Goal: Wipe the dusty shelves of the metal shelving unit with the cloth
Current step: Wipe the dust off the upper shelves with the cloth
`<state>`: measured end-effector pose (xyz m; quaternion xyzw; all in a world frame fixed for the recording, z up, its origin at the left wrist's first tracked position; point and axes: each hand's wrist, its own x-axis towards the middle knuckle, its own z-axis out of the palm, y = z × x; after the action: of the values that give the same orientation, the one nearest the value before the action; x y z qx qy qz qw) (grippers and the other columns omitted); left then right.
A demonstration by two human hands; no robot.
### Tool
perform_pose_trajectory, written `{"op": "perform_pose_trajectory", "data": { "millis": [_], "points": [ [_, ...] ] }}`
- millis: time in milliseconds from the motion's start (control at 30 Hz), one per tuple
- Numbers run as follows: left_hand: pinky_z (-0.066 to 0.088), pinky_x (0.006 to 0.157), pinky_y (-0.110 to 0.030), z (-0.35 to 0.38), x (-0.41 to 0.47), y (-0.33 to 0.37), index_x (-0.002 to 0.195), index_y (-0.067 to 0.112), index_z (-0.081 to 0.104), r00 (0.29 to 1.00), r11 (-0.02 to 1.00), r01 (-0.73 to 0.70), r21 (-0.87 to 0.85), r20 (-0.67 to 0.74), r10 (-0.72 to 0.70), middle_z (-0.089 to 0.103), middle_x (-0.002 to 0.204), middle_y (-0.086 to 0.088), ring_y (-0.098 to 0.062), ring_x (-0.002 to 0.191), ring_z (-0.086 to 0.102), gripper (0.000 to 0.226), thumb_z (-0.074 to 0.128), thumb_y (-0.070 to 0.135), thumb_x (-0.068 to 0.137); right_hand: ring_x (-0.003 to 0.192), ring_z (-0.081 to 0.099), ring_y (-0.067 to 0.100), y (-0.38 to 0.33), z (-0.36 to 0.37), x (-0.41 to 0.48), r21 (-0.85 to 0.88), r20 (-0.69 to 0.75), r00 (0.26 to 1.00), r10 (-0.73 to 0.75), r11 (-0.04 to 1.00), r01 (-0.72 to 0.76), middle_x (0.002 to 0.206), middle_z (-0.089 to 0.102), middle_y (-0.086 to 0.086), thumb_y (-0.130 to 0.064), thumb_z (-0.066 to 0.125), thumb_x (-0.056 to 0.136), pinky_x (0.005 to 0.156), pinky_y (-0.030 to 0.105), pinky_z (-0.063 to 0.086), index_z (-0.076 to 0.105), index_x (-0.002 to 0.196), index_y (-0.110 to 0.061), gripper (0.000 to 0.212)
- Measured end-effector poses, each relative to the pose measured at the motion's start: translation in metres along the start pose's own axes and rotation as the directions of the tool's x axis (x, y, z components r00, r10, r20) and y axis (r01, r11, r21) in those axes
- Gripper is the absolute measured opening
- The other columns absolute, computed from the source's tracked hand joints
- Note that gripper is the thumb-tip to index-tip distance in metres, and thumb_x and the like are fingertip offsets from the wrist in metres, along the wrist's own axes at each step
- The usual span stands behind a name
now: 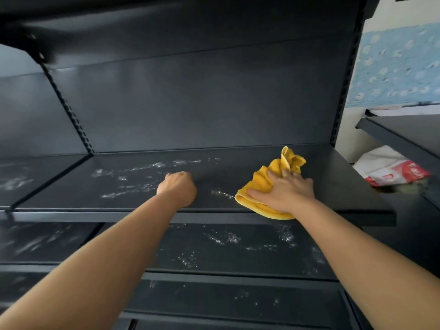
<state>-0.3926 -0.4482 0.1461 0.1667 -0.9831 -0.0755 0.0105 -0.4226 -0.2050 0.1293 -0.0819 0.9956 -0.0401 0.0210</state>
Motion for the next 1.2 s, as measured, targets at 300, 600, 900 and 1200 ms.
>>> {"op": "perform_pose_trajectory", "data": {
  "millis": [300,600,900,1200],
  "points": [
    [0.037,0.087,-0.036,0.001,0.008,-0.06,0.12,0.024,0.057,0.949,0.915,-0.306,0.265,0.002,0.316,0.063,0.117,-0.002,-0.025,0.116,0.052,0.041,0.042,0.005,0.087,0.142,0.024,0.03,-0.082,0.01,0.003,-0.05,-0.039,0.996,-0.078,0.996,0.076,0.158,0.022,0.0,-0.093,0.018,0.067,0.104,0.052,0.029,0.023,0.149,-0.037,0.099],
    [0.052,0.076,-0.034,-0.004,0.026,-0.065,0.124,0.025,0.062,0.932,0.899,-0.354,0.259,0.017,0.362,0.064,0.119,-0.003,-0.026,0.103,0.063,0.045,0.044,0.004,0.088,0.141,0.024,0.026,-0.14,0.019,0.002,-0.065,-0.09,0.996,0.005,0.998,-0.011,0.154,0.03,-0.001,-0.071,0.02,0.087,0.105,0.051,0.027,0.037,0.142,-0.033,0.069],
    [0.047,0.075,-0.031,-0.001,0.05,-0.033,0.119,0.018,0.064,0.894,0.885,-0.438,0.16,-0.027,0.447,0.066,0.117,-0.006,-0.028,0.104,0.063,0.043,0.044,0.002,0.085,0.137,0.028,0.027,-0.087,0.014,0.004,-0.121,-0.094,0.957,0.273,0.951,-0.284,0.144,0.043,0.005,-0.04,0.022,0.099,0.104,0.051,0.027,0.047,0.133,-0.022,0.046],
    [0.044,0.08,-0.032,0.009,0.085,-0.001,0.122,0.023,0.062,0.891,0.89,-0.449,0.086,-0.028,0.452,0.064,0.12,-0.006,-0.029,0.109,0.06,0.044,0.042,0.005,0.086,0.125,0.04,0.031,-0.05,0.01,0.057,-0.079,-0.061,0.961,0.27,0.958,-0.274,0.138,0.045,0.011,-0.04,0.024,0.099,0.103,0.054,0.03,0.046,0.13,-0.019,0.043]
  ]
}}
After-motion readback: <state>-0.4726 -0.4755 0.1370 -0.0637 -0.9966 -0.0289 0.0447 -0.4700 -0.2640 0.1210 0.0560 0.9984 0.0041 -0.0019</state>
